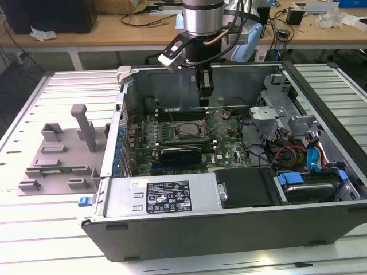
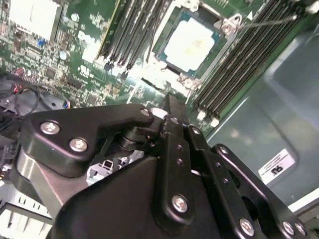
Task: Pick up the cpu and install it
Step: 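Close the cpu cover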
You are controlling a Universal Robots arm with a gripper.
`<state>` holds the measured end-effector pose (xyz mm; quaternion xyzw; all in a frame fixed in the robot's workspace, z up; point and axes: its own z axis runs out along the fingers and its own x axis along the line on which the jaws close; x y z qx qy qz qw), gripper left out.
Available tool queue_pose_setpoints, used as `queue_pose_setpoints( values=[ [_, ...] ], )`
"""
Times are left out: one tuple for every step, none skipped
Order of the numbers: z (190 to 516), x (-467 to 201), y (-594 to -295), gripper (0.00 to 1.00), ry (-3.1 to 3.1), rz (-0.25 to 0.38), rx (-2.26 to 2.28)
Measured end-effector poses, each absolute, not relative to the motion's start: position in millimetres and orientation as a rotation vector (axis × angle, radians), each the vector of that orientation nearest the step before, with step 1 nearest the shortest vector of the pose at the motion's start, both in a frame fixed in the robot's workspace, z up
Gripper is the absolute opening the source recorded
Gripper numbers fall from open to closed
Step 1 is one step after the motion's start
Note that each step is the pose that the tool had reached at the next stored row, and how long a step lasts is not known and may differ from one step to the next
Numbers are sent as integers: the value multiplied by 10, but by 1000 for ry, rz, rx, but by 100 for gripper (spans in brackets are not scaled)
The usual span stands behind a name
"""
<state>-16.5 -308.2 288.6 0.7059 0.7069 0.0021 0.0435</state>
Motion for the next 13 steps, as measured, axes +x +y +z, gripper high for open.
queue_pose_setpoints(
  values=[
    [2885,-165,-3082,11,2161,6,2159],
    [2885,-164,-3082,11,2161,6,2159],
    [2885,-163,-3082,11,2161,6,2158],
    [2884,-149,-3081,11,2162,6,2159],
    [2884,-83,-3081,11,2164,1,2161],
    [2884,-38,-3082,11,2166,-2,2162],
    [2884,10,-3082,11,2168,-6,2164],
    [2885,93,-3082,11,2171,-14,2167],
    [2885,150,-3082,11,2173,-18,2169],
    [2885,190,-3082,11,2175,-21,2170],
    [2884,253,-3082,11,2177,-25,2172],
    [2883,326,-3081,11,2179,-29,2174],
    [2883,376,-3082,11,2180,-32,2175]
  ],
)
